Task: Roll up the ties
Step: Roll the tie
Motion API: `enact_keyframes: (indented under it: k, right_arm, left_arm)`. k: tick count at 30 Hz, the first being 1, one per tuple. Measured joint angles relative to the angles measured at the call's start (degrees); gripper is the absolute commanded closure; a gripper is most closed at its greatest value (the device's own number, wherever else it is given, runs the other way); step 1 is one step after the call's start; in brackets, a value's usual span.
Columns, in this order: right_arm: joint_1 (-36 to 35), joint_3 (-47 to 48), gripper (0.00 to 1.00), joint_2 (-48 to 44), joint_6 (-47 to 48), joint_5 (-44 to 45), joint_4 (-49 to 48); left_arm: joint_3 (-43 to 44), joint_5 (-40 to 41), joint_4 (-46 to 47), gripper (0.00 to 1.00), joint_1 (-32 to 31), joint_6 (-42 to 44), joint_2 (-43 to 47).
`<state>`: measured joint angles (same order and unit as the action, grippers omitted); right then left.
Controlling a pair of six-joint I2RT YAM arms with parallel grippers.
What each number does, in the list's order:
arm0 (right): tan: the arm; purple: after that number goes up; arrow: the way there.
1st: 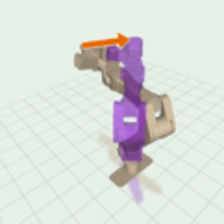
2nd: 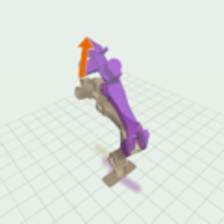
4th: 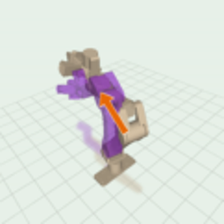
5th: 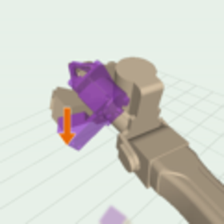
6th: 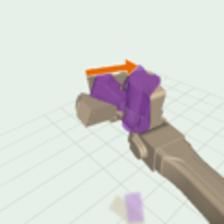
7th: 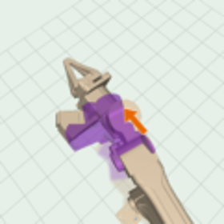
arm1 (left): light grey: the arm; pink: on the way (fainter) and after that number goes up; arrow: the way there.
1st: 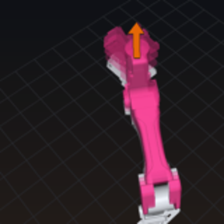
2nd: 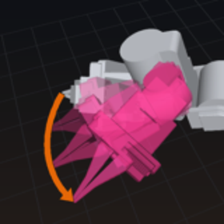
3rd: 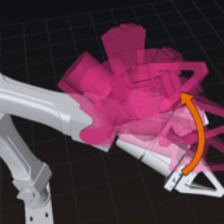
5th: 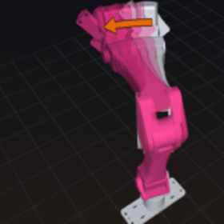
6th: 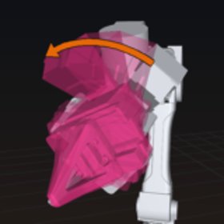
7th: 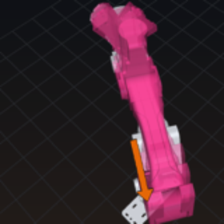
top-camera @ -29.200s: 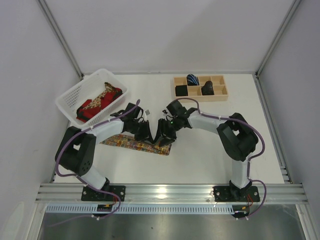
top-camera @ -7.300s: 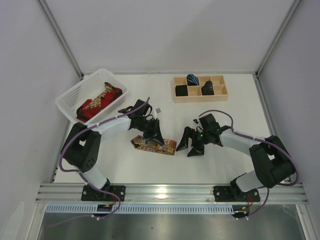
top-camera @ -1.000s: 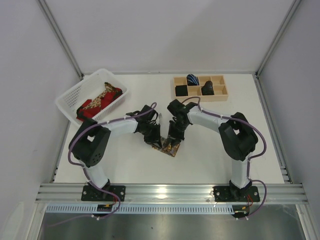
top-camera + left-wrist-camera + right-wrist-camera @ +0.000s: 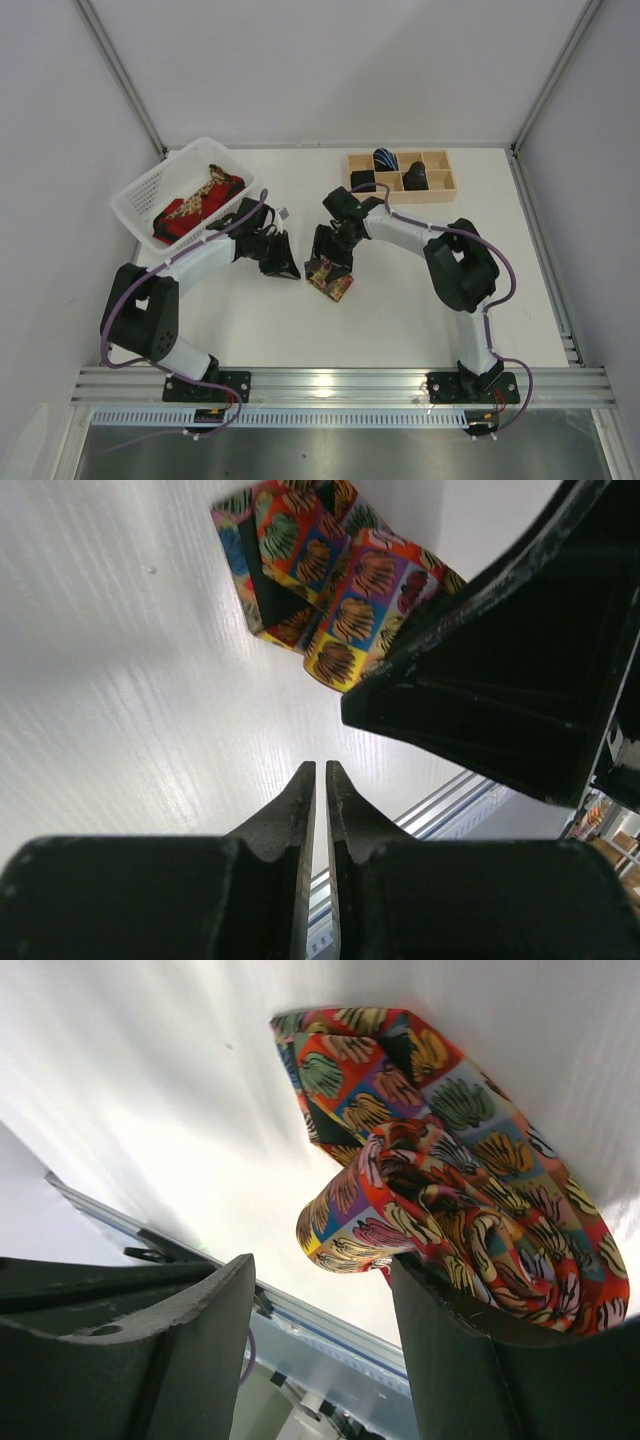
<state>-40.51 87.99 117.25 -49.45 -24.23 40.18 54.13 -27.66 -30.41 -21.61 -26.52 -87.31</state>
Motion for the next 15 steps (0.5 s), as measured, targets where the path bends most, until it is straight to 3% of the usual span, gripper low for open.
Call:
enact_keyframes:
  k: [10,15]
  right_arm:
    - [2.6,0.0,0.34,0.0,0.7,-3.1,-5.0]
    - [4.6,0.5,0.33,-4.6,3.8,-2.8,-3.2]
  left_arm:
    - [-1.3,-2.7,1.0,0.86,0.0,-1.9,1.5]
    - [-3.1,-2.9,1.2,0.87,-0.1,-3.0,1.6]
